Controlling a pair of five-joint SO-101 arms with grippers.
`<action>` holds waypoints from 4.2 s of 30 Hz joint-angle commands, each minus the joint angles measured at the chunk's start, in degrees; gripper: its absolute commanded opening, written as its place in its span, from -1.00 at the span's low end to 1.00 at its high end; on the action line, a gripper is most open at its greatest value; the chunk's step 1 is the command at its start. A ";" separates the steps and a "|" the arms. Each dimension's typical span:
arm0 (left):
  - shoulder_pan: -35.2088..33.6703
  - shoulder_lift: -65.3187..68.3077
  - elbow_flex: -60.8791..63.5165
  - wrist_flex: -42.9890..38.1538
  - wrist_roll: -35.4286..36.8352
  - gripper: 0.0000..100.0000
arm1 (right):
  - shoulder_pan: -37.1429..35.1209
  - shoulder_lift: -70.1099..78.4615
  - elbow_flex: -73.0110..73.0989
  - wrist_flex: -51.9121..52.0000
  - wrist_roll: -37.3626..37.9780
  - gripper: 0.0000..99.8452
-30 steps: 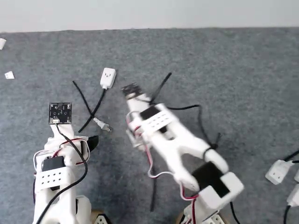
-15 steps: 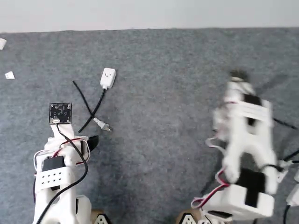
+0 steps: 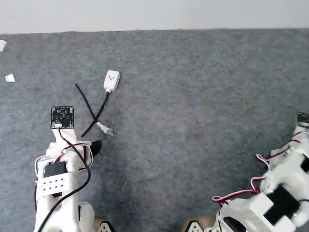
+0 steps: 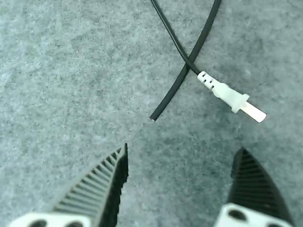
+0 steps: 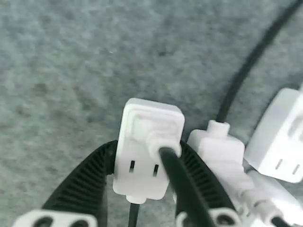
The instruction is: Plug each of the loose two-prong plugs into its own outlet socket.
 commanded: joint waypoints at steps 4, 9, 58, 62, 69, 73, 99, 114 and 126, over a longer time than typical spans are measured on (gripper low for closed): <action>-0.09 -0.62 -2.95 -1.58 0.35 -0.33 | -0.66 -3.30 -2.20 2.51 1.14 -0.79; -0.09 -0.62 -2.95 -1.67 0.35 -0.33 | -4.79 -3.30 -8.18 12.79 0.79 -0.53; -6.07 51.43 -41.27 10.55 18.02 -0.33 | -33.63 -36.88 31.30 1.80 -6.68 -0.98; -6.33 57.05 -47.60 15.65 12.84 -0.34 | -33.63 -36.88 31.30 1.80 -6.68 -0.98; -6.07 61.19 -53.41 19.25 3.52 -0.39 | -33.80 -36.88 31.30 1.80 -6.68 -0.98; -4.84 61.63 -55.34 18.37 -1.76 -0.64 | -33.80 -36.79 31.30 1.80 -6.86 -0.98; 4.22 68.31 -59.65 20.66 -5.71 -0.94 | -33.89 -36.44 31.30 1.71 -6.68 -0.98; 2.55 63.74 -59.47 24.53 -8.18 -0.97 | -33.98 -36.44 31.65 0.04 -6.77 -0.98; 2.73 55.74 -59.56 28.40 -8.53 -0.97 | -33.98 -36.44 31.65 -0.13 -6.68 -0.98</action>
